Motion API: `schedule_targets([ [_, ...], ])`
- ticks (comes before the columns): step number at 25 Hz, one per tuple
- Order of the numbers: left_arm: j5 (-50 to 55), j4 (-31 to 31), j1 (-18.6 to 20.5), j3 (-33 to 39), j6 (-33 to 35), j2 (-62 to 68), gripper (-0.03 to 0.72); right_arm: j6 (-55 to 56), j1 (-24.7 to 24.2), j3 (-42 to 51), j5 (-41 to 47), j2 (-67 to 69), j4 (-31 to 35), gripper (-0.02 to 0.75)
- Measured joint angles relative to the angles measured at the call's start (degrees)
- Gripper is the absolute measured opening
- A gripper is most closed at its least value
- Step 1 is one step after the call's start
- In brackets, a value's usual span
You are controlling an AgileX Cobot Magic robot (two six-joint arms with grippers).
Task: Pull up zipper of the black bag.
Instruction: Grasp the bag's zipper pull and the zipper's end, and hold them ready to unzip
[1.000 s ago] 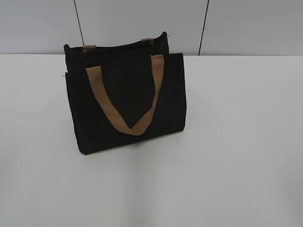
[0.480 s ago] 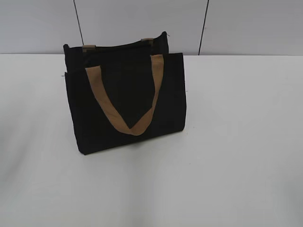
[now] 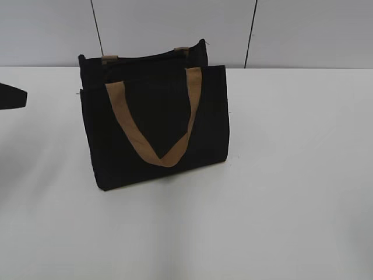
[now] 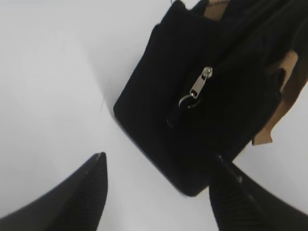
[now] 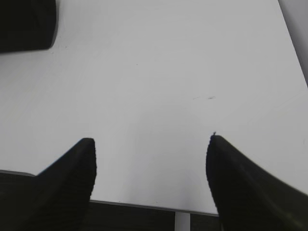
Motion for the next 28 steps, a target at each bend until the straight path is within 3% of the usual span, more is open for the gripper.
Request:
schedule_targets([
  [3, 2.59, -9.89, 3.08, -0.06, 17.3, 4.86, 0.489, 0.0, 0.0, 0.0, 0.0, 0.0, -0.06, 0.543],
  [9, 3.29, -16.65, 3.26, -0.11, 32.82, 13.14, 0.458, 0.0, 0.0, 0.0, 0.0, 0.0, -0.01, 0.542],
  [14, 8.94, -26.67, 3.26, -0.11, 47.09, 20.12, 0.452, 0.0, 0.0, 0.0, 0.0, 0.0, -0.01, 0.541],
  [19, 12.12, -31.43, 2.22, -0.17, 56.88, 26.8, 0.421, 0.0, 0.0, 0.0, 0.0, 0.0, -0.01, 0.541],
  [24, 13.56, -31.89, -2.9, -0.17, 66.48, 32.55, 0.419, 0.0, 0.0, 0.0, 0.0, 0.0, -0.01, 0.541],
  [28, 12.84, -31.89, -6.26, -1.1, 68.92, 36.06, 0.419, 0.0, 0.0, 0.0, 0.0, 0.0, -0.01, 0.541],
])
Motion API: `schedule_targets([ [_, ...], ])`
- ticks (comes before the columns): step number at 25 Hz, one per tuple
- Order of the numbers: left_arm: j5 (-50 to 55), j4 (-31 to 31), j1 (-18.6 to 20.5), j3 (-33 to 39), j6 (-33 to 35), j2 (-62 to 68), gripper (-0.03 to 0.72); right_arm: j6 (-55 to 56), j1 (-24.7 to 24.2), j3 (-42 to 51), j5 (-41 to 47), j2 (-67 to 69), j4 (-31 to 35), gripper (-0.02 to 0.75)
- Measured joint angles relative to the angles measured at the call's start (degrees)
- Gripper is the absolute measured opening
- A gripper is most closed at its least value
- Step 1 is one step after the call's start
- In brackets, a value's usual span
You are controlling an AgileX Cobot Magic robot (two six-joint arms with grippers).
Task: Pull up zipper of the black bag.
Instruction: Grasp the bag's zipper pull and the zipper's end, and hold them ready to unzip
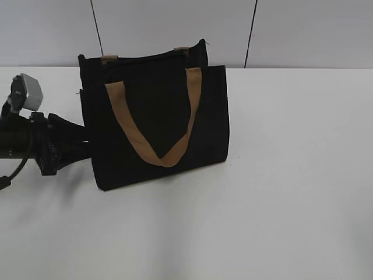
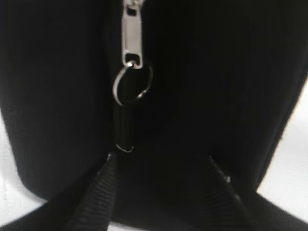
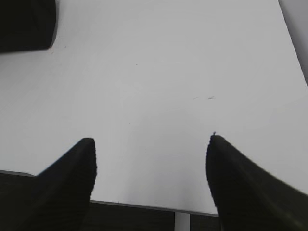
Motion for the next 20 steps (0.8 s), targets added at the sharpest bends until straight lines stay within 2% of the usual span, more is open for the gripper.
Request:
schedule_targets([
  [11, -0.83, -0.1, -0.63, -1.7, 0.25, 2.14, 0.419, 0.0, 0.0, 0.0, 0.0, 0.0, 0.0, 0.54],
  [20, 0.85, -0.22, -0.63, -6.0, 0.39, 4.15, 0.419, 0.0, 0.0, 0.0, 0.0, 0.0, 0.0, 0.54],
])
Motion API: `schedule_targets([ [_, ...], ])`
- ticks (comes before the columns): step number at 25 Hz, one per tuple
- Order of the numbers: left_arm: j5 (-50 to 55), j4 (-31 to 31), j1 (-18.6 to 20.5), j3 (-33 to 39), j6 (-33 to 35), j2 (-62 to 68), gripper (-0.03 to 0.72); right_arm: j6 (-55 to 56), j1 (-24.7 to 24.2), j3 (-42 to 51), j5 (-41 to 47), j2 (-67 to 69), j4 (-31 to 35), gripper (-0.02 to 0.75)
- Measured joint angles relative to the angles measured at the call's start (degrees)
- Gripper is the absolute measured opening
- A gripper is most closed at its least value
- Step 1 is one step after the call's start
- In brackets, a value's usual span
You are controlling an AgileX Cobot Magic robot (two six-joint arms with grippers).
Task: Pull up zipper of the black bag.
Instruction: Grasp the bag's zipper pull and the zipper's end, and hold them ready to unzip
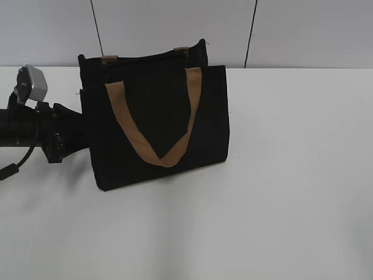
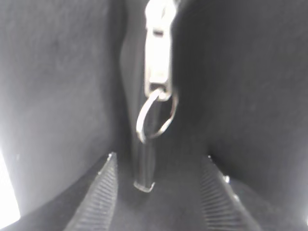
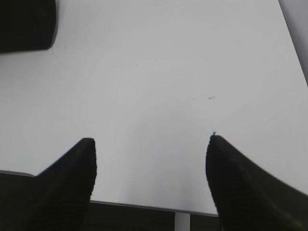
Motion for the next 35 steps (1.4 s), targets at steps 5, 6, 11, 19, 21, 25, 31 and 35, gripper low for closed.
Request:
schedule_targets([
  [5, 2.79, 0.06, -0.13, -0.11, 0.05, 0.73, 0.414, 0.0, 0.0, 0.0, 0.0, 0.0, 0.0, 0.54],
  [6, 3.13, 0.06, -0.13, -0.16, 0.05, 0.76, 0.41, 0.0, 0.0, 0.0, 0.0, 0.0, 0.0, 0.54],
  [11, 4.52, 0.06, -0.13, -0.2, 0.05, 0.8, 0.339, 0.0, 0.0, 0.0, 0.0, 0.0, 0.0, 0.54],
  [19, 1.96, 0.01, -0.31, -0.2, -0.2, 0.8, 0.03, 0.0, 0.0, 0.0, 0.0, 0.0, 0.0, 0.54],
  [21, -0.02, -0.29, -0.31, -0.27, -0.74, 0.8, 0.027, 0.0, 0.0, 0.0, 0.0, 0.0, 0.0, 0.54],
  [25, -2.13, -0.39, -0.43, -0.32, -1.0, -0.75, 0.026, 0.0, 0.0, 0.0, 0.0, 0.0, 0.0, 0.54],
  [31, -10.04, 0.05, -0.43, -0.32, -2.57, -7.34, 0.025, 0.0, 0.0, -0.19, 0.0, 0.0, 1.35, 0.54],
  [35, -15.05, 0.09, -0.43, -0.32, -2.74, -14.49, 0.025, -0.24, 0.0, -2.77, -0.39, 4.99, 3.49, 0.54],
])
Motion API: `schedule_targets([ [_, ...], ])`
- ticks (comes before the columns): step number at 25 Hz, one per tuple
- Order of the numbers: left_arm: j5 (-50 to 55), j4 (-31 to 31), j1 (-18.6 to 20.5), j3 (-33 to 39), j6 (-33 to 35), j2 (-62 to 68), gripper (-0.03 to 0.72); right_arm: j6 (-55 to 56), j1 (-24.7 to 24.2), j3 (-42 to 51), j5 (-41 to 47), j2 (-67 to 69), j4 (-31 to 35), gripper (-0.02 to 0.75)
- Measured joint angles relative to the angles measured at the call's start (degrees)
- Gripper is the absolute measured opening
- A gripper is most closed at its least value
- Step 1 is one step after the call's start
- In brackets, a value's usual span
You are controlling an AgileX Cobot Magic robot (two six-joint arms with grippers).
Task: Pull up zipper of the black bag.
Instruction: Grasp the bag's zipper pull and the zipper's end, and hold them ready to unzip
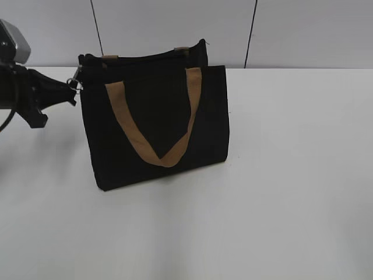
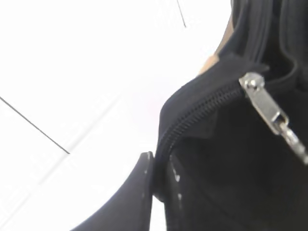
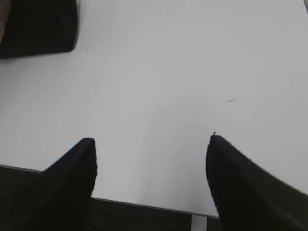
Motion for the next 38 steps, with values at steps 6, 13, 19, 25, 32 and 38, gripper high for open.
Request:
schedule_targets([
  [6, -3.39, 0.58, -0.64, 0.05, -1.33, -9.32, 0.025, -7.48, 0.0, -6.3, -1.26, 14.87, 6.1, 0.54],
  [13, -5.28, 10.3, -1.64, 0.05, -11.47, -16.93, 0.025, -19.79, 0.19, -13.74, -3.61, 32.03, 18.34, 0.507],
  [19, -4.66, 12.55, -1.64, 0.05, -15.1, -21.03, 0.025, -23.77, 4.2, -20.32, -11.18, 46.99, 23.19, 0.447],
  [25, -3.64, 16.5, -1.8, 0.05, -19.27, -21.44, 0.025, -26.7, 17.29, -30.11, -17.96, 62.27, 23.97, 0.438],
  [32, -3.48, 16.84, -1.8, 0.05, -19.81, -21.44, 0.025, -27.1, 30.5, -47.51, -22.31, 84.56, 24.1, 0.431],
  [38, -3.44, 16.95, -1.8, 0.05, -20.02, -21.44, 0.025, -28.27, 36.04, -63.89, -22.54, 100.0, 24.12, 0.356],
])
